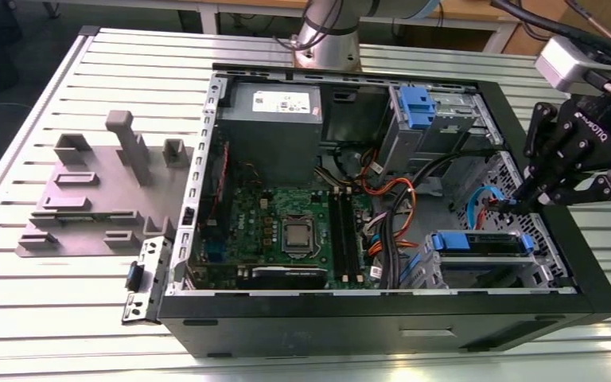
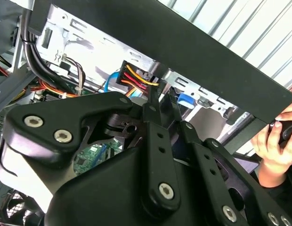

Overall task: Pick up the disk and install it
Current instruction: 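Insert the first disk wire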

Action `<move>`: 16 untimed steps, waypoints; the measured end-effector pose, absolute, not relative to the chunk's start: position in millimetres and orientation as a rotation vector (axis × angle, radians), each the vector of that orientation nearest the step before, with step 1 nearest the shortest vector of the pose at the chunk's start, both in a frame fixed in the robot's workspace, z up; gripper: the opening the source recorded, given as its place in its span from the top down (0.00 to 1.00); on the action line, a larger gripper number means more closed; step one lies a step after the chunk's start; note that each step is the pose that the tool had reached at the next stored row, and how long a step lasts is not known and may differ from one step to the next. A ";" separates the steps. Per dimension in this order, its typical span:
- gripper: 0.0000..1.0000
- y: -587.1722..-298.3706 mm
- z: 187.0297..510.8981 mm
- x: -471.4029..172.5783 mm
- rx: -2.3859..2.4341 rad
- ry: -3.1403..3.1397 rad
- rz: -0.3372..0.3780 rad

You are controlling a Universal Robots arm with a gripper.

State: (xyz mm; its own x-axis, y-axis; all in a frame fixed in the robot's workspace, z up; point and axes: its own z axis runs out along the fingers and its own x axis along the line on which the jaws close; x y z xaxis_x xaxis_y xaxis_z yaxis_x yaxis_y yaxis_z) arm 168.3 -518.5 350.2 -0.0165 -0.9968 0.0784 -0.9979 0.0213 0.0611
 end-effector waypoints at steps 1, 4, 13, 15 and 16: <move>0.75 -518.1 349.5 168.3 2.131 -2.172 0.017; 0.75 -518.1 347.8 168.3 2.125 -2.166 0.029; 0.84 -518.0 343.4 169.3 2.116 -2.159 0.046; 0.84 -518.0 343.3 169.4 2.116 -2.159 0.046; 0.84 -518.0 343.5 169.4 2.117 -2.159 0.046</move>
State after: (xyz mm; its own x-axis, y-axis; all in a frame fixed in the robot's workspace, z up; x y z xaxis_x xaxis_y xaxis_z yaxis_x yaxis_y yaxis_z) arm 169.4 -518.0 343.5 -0.0164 -0.9943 0.1051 -0.9979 0.0229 0.0609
